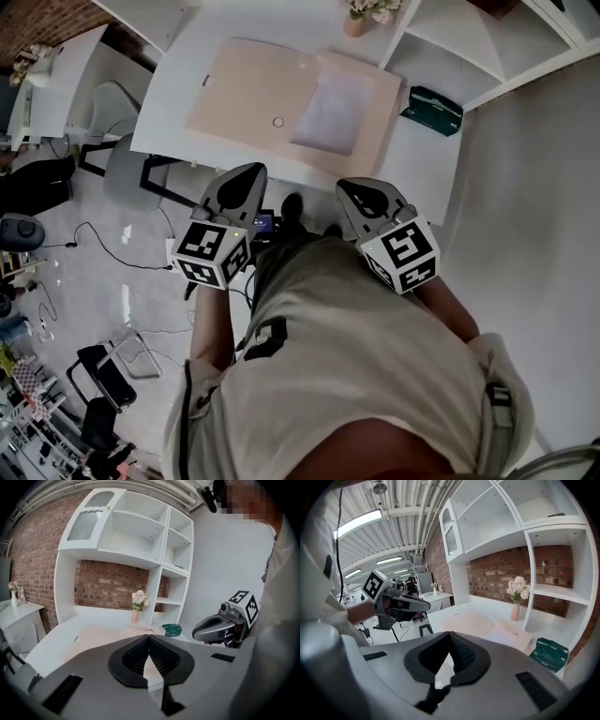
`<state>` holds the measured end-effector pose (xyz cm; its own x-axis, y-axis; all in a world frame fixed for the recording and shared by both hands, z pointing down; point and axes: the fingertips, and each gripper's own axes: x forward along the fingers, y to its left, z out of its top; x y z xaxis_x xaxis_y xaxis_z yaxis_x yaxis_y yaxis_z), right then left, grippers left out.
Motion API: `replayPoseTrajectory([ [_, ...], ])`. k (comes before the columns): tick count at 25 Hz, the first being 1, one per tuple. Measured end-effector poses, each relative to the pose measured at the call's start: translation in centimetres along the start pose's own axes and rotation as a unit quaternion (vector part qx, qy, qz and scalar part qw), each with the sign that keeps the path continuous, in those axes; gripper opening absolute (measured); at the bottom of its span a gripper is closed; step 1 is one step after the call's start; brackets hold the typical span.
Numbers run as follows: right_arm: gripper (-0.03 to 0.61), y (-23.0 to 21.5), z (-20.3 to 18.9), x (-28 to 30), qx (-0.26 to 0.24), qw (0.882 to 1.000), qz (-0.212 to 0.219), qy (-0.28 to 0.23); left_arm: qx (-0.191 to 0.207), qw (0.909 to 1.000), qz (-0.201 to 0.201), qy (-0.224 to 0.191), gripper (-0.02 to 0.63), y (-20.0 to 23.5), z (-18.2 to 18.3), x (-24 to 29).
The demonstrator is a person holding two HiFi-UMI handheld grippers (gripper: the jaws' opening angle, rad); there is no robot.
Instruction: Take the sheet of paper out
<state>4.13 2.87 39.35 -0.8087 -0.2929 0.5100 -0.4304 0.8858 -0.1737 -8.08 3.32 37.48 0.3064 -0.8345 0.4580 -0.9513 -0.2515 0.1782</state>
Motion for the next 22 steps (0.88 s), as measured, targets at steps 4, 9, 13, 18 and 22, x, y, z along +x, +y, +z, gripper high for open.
replayPoseTrajectory([
  [4, 0.018, -0.3, 0.6, 1.1, 0.006, 1.000, -0.013, 0.004, 0.004, 0.9998, -0.017, 0.009, 0.015, 1.0, 0.0, 0.9],
  [9, 0.018, -0.2, 1.0, 2.5, 0.014, 1.000, -0.027, 0.008, 0.013, 0.9987, -0.044, 0.021, 0.015, 1.9, -0.1, 2.0],
  [13, 0.018, -0.2, 1.5, 3.5, 0.020, 0.999, -0.037, 0.013, 0.010, 0.9979, -0.060, 0.025, 0.015, 3.0, 0.0, 2.6],
  [18, 0.018, 0.3, 2.5, 5.2, 0.029, 0.998, -0.047, 0.020, 0.010, 0.9965, -0.079, 0.024, 0.015, 4.6, 0.1, 3.3],
  [22, 0.018, 0.6, 3.2, 6.4, 0.023, 0.998, -0.055, 0.027, 0.012, 0.9952, -0.094, 0.024, 0.015, 6.0, 0.3, 4.0],
])
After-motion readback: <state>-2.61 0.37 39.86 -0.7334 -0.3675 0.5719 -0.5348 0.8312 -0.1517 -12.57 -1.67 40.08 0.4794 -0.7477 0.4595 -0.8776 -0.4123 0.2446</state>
